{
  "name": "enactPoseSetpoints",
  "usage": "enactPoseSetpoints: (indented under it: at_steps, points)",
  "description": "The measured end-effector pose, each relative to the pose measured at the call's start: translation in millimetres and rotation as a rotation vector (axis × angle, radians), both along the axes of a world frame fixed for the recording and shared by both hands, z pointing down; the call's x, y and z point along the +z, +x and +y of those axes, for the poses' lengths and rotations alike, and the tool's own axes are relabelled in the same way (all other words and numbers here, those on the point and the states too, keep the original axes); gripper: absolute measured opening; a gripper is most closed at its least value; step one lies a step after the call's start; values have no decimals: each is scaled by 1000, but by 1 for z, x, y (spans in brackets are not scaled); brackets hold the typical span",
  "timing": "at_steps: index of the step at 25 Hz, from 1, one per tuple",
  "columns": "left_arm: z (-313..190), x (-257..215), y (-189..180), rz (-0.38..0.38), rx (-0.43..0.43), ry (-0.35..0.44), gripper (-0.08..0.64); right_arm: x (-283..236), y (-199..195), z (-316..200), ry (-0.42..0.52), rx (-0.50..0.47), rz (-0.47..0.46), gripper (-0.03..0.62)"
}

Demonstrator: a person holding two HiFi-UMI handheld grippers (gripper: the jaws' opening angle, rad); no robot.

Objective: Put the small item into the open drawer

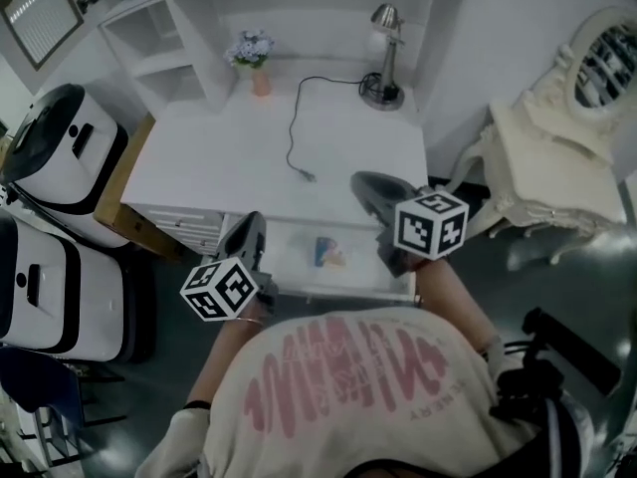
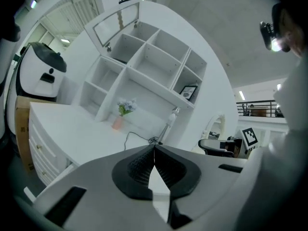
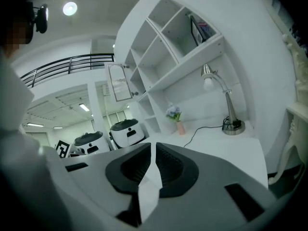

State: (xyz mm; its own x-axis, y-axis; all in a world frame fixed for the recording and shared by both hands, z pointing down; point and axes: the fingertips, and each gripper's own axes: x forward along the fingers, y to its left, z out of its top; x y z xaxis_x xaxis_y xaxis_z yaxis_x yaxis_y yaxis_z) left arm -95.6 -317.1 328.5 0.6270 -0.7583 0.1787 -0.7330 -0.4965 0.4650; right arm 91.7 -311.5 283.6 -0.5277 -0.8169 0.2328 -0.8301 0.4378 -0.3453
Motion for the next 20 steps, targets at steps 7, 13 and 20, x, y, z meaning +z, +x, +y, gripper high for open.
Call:
enactPoseSetpoints:
  at_steps: [7,13,20]
  points:
    - [-1,-34,9,37,26,61,29,-22,23,4,67,85,-12,34]
    - [-1,-34,11,35,35,56,29,-21,28,4,59,101,-16,25]
    - [-1,-25,6,39,21,38,29,-15,35,5,56,131,21,25]
